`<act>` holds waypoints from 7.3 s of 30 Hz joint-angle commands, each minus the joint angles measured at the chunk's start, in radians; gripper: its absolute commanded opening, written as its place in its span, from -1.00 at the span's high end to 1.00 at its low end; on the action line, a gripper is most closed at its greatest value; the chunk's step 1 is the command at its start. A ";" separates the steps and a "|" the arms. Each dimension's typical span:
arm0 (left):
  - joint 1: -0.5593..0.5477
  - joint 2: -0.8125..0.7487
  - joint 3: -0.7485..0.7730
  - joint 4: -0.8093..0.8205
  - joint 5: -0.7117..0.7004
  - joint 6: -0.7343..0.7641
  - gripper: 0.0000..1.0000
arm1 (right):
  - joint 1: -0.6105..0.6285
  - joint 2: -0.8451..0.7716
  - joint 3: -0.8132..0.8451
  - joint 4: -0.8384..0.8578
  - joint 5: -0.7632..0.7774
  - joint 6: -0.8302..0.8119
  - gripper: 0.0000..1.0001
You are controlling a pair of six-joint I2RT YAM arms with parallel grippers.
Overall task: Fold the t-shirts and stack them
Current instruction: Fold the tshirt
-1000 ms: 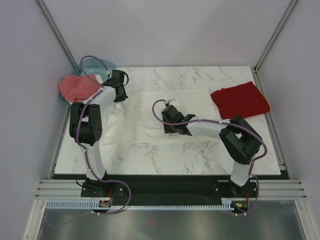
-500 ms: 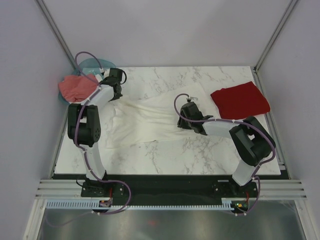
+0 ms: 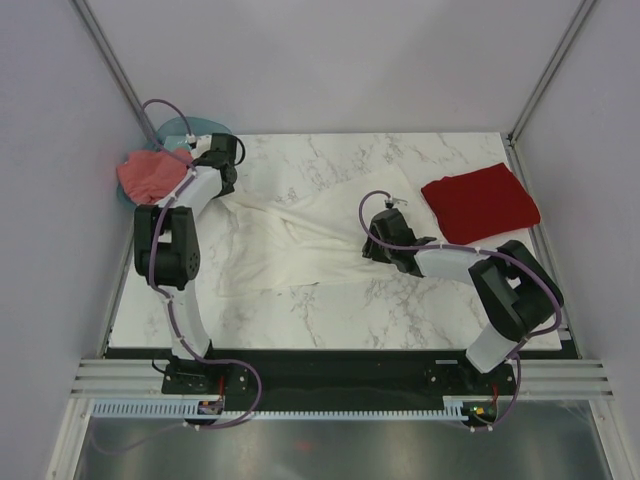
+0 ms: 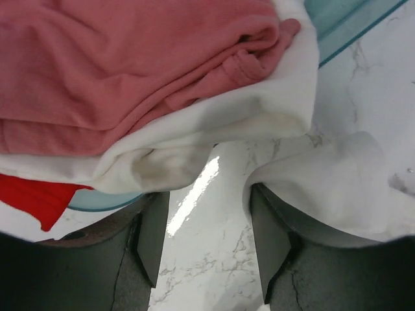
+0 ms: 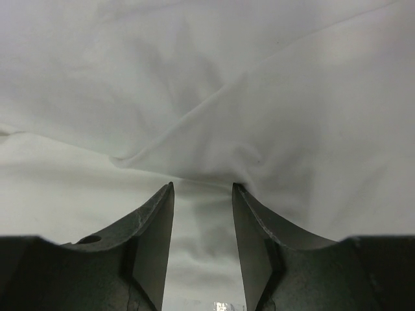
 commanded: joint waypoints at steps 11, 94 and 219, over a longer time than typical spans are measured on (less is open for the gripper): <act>0.002 -0.244 -0.088 0.039 0.006 -0.020 -0.28 | 0.083 -0.003 0.037 -0.116 0.065 -0.080 -0.26; -0.132 -1.188 -1.226 -0.010 0.492 -1.054 -0.23 | -0.547 -0.144 -0.215 0.075 -0.051 0.238 0.76; 0.133 -0.815 -0.449 0.100 0.558 -0.616 0.96 | -0.588 -0.270 0.128 -0.133 -0.381 0.187 1.00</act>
